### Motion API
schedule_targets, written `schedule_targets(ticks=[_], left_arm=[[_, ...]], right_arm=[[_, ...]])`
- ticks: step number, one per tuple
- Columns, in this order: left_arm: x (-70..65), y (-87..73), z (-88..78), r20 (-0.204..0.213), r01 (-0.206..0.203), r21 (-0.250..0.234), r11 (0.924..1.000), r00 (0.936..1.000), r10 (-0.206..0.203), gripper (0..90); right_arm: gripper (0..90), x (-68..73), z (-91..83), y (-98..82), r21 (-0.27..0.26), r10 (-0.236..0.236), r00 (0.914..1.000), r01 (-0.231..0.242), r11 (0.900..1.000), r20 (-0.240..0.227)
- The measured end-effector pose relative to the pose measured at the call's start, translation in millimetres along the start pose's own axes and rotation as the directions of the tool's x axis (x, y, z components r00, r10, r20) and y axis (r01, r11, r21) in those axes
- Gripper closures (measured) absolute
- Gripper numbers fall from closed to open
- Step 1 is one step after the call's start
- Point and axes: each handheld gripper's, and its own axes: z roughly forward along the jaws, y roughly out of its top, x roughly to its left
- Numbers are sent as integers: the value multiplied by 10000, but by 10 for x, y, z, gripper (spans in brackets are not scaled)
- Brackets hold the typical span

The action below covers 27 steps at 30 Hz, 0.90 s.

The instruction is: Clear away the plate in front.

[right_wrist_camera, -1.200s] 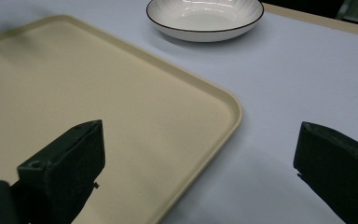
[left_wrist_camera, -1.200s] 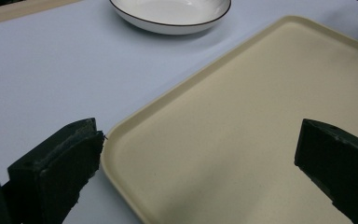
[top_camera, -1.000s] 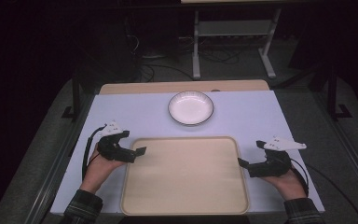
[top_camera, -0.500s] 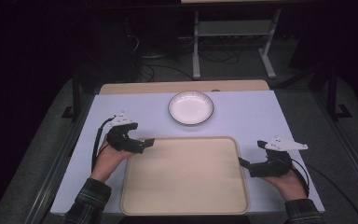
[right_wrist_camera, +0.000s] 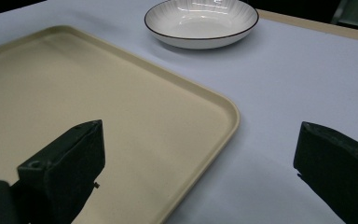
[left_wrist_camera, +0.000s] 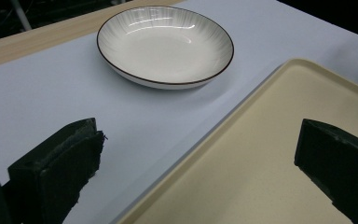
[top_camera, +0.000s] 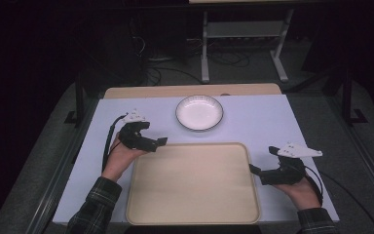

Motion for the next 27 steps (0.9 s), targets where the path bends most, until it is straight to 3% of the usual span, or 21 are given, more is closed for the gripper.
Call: schedule_targets(ticks=[4, 9, 27], left_arm=[[21, 14, 49, 26, 52, -10, 10000, 10000, -52, 0], [82, 38, 144, 105, 421, 46, 9991, 9991, -421, 0], [158, 214, 444, 423, 853, 117, 9963, 9954, -857, 2]], right_arm=[[13, 2, 3, 1, 12, -17, 10000, 17, 10000, -14], [13, 0, 2, 1, 1, -5, 10000, 5, 10000, -2], [13, -7, -14, 2, -144, 63, 10000, -63, 9999, 6]])
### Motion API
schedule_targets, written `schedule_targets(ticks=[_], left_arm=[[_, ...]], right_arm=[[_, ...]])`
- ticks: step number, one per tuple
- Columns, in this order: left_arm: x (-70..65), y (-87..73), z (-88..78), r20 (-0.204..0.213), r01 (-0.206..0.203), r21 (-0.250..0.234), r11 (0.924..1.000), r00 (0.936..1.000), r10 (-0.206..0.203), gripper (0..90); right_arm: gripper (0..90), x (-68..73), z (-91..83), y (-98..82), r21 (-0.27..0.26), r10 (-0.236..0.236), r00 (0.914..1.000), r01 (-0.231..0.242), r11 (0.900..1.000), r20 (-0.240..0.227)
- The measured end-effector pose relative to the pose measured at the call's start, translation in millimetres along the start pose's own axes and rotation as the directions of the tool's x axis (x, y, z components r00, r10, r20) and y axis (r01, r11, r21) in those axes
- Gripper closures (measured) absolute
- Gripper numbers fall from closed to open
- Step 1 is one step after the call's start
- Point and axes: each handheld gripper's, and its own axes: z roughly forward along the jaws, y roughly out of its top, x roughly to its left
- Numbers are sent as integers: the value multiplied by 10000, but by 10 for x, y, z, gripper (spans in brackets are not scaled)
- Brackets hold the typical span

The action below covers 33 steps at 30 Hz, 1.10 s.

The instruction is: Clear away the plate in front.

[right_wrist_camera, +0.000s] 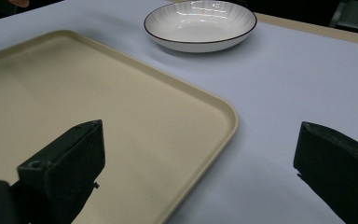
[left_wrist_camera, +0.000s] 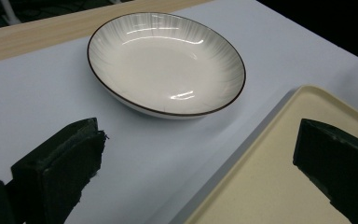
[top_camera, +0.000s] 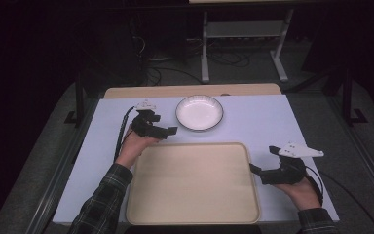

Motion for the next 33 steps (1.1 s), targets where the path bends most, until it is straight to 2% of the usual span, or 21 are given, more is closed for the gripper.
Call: schedule_targets(ticks=[9, 18, 20, 27, 28, 30, 33], left_arm=[[64, 84, 110, -11, 322, -128, 9994, 9995, -322, 2], [101, 197, 286, -117, 520, 156, 9985, 9986, -518, 4], [114, 221, 326, -95, 595, 184, 9981, 9982, -593, 46], [184, 256, 457, -250, 852, 320, 9958, 9961, -844, 63], [213, 261, 499, -303, 1018, 327, 9943, 9944, -1008, 72], [233, 265, 535, -292, 1127, 359, 9930, 9933, -1117, 124], [237, 271, 579, -367, 1103, 492, 9927, 9934, -1085, 139]], right_arm=[[14, -2, -4, -1, 48, 0, 10000, 1, 10000, -47], [14, -12, -9, 1, 5, 58, 10000, -58, 10000, -16], [14, -15, -13, 1, 6, 92, 10000, -92, 10000, -17], [14, -18, -18, 1, -12, 134, 9999, -134, 9999, -16], [14, -22, -21, 2, -25, 173, 9998, -173, 9998, -22], [14, -23, -23, 2, -44, 170, 9998, -170, 9998, -37], [14, -24, -25, 1, -50, 166, 9999, -166, 9998, -47]])
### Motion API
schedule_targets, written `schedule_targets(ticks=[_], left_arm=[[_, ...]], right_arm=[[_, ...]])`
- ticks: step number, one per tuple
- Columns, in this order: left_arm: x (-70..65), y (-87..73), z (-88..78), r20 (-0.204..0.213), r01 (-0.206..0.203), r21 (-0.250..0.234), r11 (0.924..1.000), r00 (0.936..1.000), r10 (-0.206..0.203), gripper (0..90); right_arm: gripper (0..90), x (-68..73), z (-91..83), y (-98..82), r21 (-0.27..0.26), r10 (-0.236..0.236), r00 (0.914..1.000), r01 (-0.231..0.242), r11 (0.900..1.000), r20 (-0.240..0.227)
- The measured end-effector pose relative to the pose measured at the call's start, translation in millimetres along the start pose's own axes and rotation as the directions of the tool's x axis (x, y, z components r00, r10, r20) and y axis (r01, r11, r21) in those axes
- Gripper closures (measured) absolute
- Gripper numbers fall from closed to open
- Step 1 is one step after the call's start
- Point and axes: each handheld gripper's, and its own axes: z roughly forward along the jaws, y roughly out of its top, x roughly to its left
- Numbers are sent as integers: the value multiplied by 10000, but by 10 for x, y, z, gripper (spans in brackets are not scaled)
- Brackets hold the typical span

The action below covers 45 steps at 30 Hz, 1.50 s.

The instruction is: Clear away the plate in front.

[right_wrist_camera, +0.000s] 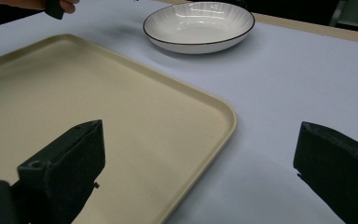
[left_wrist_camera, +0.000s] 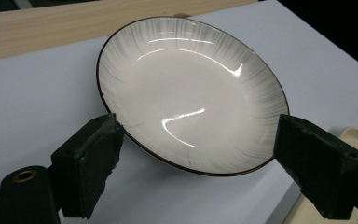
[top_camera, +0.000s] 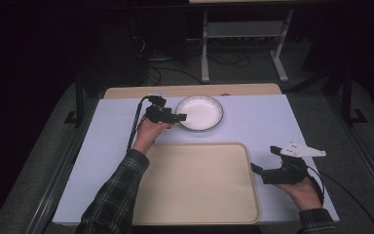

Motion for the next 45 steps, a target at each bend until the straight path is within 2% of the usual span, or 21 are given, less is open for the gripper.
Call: schedule_targets(ticks=[3, 7, 13, 17, 18, 20, 24, 25, 30, 31, 33, 34, 35, 45], left_arm=[[28, -8, 58, -185, 224, 45, 9997, 9996, -224, 150], [94, -45, 148, -416, 433, 456, 9980, 9983, -414, 162], [158, -82, 228, -279, 1021, 588, 9930, 9945, -1006, 231], [162, -92, 246, -331, 1524, 667, 9861, 9881, -1504, 270], [162, -92, 246, -331, 1524, 667, 9861, 9881, -1504, 279], [157, -110, 256, -382, 1950, 752, 9779, 9805, -1926, 303], [149, -139, 280, -402, 2161, 766, 9734, 9761, -2135, 330], [152, -156, 302, -280, 2334, 829, 9688, 9724, -2318, 347], [133, -166, 333, -235, 2505, 881, 9641, 9681, -2494, 417], [123, -164, 340, -320, 2664, 885, 9598, 9638, -2646, 434], [125, -171, 350, -427, 2801, 910, 9557, 9599, -2772, 476], [125, -171, 350, -427, 2801, 910, 9557, 9599, -2772, 494], [125, -178, 359, -440, 2955, 961, 9505, 9552, -2925, 506], [120, -183, 370, -503, 3067, 993, 9466, 9516, -3030, 548]], right_arm=[[14, -4, -1, 0, -17, 32, 10000, -32, 10000, 10], [14, -4, -2, -2, -17, 59, 10000, -59, 10000, 6], [14, -10, -2, -4, -26, 85, 10000, -85, 10000, 17], [14, -14, -6, -4, -63, 111, 9999, -110, 9999, 20], [14, -14, -6, -4, -63, 111, 9999, -110, 9999, 20], [14, -16, -2, -6, -49, 101, 9999, -101, 9999, 13], [14, -9, -1, -6, -25, 85, 10000, -85, 10000, 9], [14, -7, 0, -6, -12, 79, 10000, -79, 10000, 14], [14, -8, 1, -6, -19, 79, 10000, -79, 10000, 24], [15, -10, 4, -8, 7, 33, 10000, -33, 10000, 36], [15, -9, 5, -8, 11, 20, 10000, -20, 10000, 37], [15, -9, 5, -8, 11, 20, 10000, -20, 10000, 37], [16, -8, 2, -7, -11, 57, 10000, -57, 10000, 32], [16, -6, 7, -7, 20, 19, 10000, -19, 10000, 54]])
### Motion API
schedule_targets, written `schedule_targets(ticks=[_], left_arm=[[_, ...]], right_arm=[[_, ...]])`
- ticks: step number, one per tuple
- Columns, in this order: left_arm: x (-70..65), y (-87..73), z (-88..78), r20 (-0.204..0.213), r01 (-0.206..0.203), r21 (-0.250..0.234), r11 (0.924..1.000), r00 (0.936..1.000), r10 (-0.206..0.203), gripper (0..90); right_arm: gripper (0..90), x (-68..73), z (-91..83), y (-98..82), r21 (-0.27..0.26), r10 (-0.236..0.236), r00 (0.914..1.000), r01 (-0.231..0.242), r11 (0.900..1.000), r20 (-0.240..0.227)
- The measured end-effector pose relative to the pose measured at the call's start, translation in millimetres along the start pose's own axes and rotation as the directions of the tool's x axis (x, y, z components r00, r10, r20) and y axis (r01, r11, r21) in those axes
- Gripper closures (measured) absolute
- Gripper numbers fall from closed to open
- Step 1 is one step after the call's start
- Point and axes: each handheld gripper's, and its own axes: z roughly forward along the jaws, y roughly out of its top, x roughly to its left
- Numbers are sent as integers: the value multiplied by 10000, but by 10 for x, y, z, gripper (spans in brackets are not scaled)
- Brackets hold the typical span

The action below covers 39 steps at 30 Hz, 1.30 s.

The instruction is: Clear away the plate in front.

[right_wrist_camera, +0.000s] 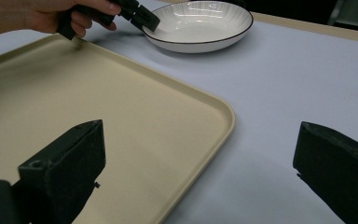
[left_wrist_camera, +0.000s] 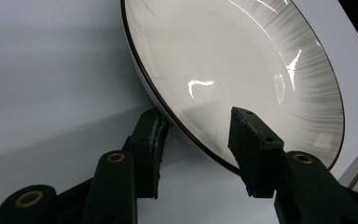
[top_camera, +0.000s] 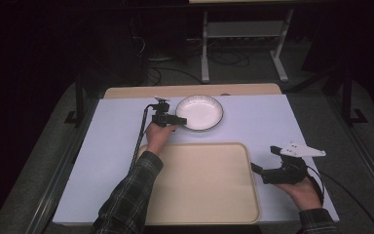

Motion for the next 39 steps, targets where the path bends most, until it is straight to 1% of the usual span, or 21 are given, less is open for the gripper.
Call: schedule_targets(ticks=[3, 4, 5, 6, 7, 13, 14, 16, 17, 18, 24, 32, 39], left_arm=[[-10, 5, 1, -101, -11, 55, 10000, 9999, 11, 570], [-19, 4, 2, -199, -76, 102, 9999, 9998, 78, 570], [-31, 1, 4, -350, -214, 130, 9997, 9991, 218, 597], [-43, -3, 5, -484, -393, 152, 9991, 9980, 400, 644], [-20, -11, 2, -243, -177, 170, 9997, 9995, 181, 658], [-13, -14, 6, -186, -19, 108, 9999, 9998, 21, 677], [-10, -11, 6, -143, 139, 120, 9998, 9998, -137, 681], [0, -9, 10, -35, 327, 120, 9994, 9995, -326, 695], [0, -9, 10, -35, 327, 120, 9994, 9995, -326, 701], [10, -6, 17, 42, 479, 103, 9988, 9988, -480, 707], [-10, 18, 44, 1, 651, -6, 9979, 9979, -651, 732], [-28, 30, 59, 74, 939, -242, 9953, 9956, -938, 772], [-37, 32, 59, 145, 955, -387, 9947, 9954, -950, 790]], right_arm=[[17, 1, 0, 0, 3, 0, 10000, 0, 10000, 8], [17, 1, 1, 0, 6, -3, 10000, 3, 10000, 10], [18, 1, 2, 0, 15, 2, 10000, -2, 10000, 13], [18, 0, 3, 0, 15, 5, 10000, -5, 10000, 16], [18, 0, 2, 0, 17, 2, 10000, -2, 10000, 17], [19, 2, 1, -1, 15, 7, 10000, -7, 10000, 13], [19, 3, 2, 0, 26, 12, 10000, -12, 10000, 14], [19, 3, 7, 0, 33, 12, 10000, -12, 10000, 8], [19, 4, 8, 0, 33, 11, 10000, -11, 10000, 6], [19, 4, 9, 1, 43, 5, 10000, -5, 10000, 5], [20, 1, 13, 0, 60, -1, 10000, 1, 10000, 5], [19, -4, 7, -1, 27, 37, 10000, -37, 10000, 13], [20, -4, 6, -1, 23, 41, 10000, -41, 10000, 23]])
